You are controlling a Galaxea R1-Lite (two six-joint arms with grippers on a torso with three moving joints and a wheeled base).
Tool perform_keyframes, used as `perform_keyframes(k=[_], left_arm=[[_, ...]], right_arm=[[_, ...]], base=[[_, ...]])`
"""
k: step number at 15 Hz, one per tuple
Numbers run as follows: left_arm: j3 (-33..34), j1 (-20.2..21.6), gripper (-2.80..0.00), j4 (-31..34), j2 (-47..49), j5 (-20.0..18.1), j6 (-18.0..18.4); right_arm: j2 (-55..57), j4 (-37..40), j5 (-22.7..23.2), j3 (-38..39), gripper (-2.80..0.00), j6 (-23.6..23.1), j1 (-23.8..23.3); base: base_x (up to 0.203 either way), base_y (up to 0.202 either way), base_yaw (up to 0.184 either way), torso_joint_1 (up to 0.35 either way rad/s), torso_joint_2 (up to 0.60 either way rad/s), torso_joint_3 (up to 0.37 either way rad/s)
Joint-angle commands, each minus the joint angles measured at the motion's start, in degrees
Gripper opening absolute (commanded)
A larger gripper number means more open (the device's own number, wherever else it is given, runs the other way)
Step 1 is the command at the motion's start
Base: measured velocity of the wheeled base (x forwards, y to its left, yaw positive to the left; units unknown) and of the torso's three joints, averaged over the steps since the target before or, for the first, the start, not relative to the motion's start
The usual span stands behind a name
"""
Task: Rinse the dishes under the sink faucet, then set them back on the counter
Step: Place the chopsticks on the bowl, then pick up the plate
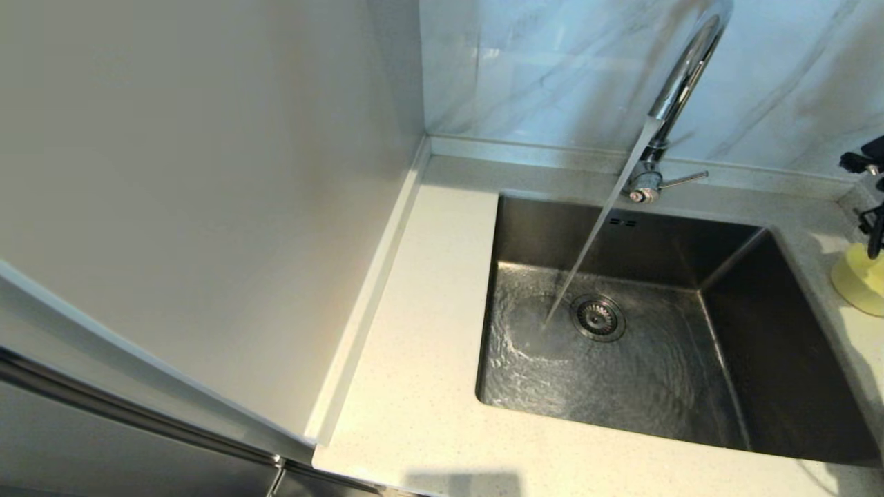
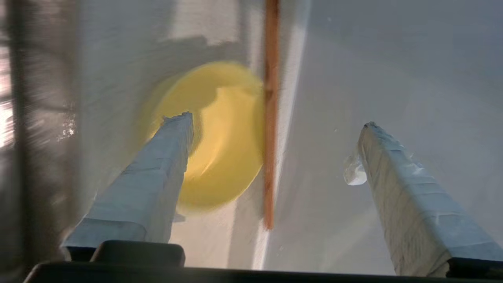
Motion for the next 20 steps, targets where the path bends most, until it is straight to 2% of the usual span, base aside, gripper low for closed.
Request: perform_keyframes(k=[1,4,7,9,11,12,14,16,17,18,20], left_arm=[[0.0,0.0,-2.8,0.0,0.0,-0.05,-0.02],[0.0,0.0,-2.8,0.0,0.0,-0.05,-0.02],[0.0,0.0,-2.8,0.0,0.0,0.03,-0.02],[0.0,0.0,-2.8,0.0,0.0,0.01,-0.02],[0.0,0.0,-2.8,0.0,0.0,0.03,-0.02],[0.0,0.0,-2.8,0.0,0.0,0.0,-0.02],[0.0,0.0,-2.8,0.0,0.0,-0.06,-0.02],[0.0,0.0,-2.8,0.0,0.0,0.0,-0.02],[0.0,0.0,-2.8,0.0,0.0,0.03,-0.02],[0.0,0.0,-2.8,0.0,0.0,0.03,-0.02],[0.0,0.0,-2.8,0.0,0.0,-0.05,-0.02]], right_arm=[[-8.91,0.32,2.57,5.45,0.0,0.14,0.06],[-23.23,4.41,8.47,19.45,0.0,2.29,-1.03],[-37.63,16.52,15.82,32.38,0.0,4.88,-3.41],[-43.75,27.37,18.82,36.71,0.0,8.14,-4.01],[-45.57,34.17,20.51,37.96,0.0,14.98,-2.34],[-45.39,35.12,20.4,38.06,0.0,20.67,0.96],[-43.65,35.6,16.82,37.84,0.0,33.95,9.25],[-39.34,34.92,7.85,37.75,0.0,51.48,18.48],[-36.44,34.53,2.53,37.7,0.0,58.36,21.0],[-34.92,34.23,-0.83,37.85,0.0,60.95,22.02],[-34.69,33.87,-1.29,39.81,0.0,61.67,21.44]], base=[[0.0,0.0,0.0,0.0,0.0,0.0],[0.0,0.0,0.0,0.0,0.0,0.0],[0.0,0.0,0.0,0.0,0.0,0.0],[0.0,0.0,0.0,0.0,0.0,0.0],[0.0,0.0,0.0,0.0,0.0,0.0],[0.0,0.0,0.0,0.0,0.0,0.0],[0.0,0.0,0.0,0.0,0.0,0.0],[0.0,0.0,0.0,0.0,0.0,0.0],[0.0,0.0,0.0,0.0,0.0,0.0],[0.0,0.0,0.0,0.0,0.0,0.0],[0.0,0.0,0.0,0.0,0.0,0.0]])
